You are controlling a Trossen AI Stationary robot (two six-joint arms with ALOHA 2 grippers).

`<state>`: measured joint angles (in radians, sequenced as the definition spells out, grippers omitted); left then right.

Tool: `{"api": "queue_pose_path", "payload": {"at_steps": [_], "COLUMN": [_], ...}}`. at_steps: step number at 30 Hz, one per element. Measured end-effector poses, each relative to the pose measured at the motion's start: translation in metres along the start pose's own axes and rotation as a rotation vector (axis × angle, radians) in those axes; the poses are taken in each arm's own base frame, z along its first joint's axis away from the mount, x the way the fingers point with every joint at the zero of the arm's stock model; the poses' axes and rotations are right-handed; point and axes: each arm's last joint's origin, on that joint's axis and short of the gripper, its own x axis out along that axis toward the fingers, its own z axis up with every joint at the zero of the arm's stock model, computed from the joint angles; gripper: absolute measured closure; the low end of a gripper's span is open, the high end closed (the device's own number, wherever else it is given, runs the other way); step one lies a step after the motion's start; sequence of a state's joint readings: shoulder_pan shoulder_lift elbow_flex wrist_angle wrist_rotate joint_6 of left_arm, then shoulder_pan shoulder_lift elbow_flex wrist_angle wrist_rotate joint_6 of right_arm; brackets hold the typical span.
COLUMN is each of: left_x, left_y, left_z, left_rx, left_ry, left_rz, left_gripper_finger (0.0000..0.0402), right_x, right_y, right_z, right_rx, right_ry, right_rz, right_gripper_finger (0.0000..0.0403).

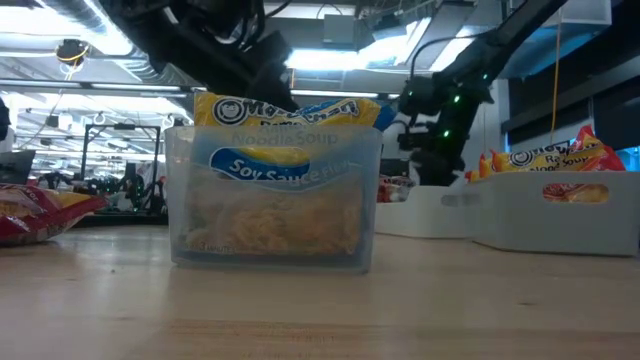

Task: Sort Maruchan noodles
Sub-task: Put the bottom right red noodle pack into the white bin

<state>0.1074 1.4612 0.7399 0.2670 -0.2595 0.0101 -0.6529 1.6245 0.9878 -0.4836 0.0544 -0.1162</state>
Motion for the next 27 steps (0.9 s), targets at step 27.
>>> {"api": "queue_pose_path", "payload": {"at_steps": [27], "left_x": [0.036], "left_y": [0.026], "left_z": [0.036], "left_rx": [-0.187], "left_ry": [-0.001], "left_rz": [-0.036], "left_gripper_finger": [0.017], "right_x": [-0.028], "right_y": [0.0], "right_z": [-0.009], "right_rx": [-0.196], "right_ry": [-0.075], "right_rz": [0.004], "right_gripper_finger": [0.0191]}}
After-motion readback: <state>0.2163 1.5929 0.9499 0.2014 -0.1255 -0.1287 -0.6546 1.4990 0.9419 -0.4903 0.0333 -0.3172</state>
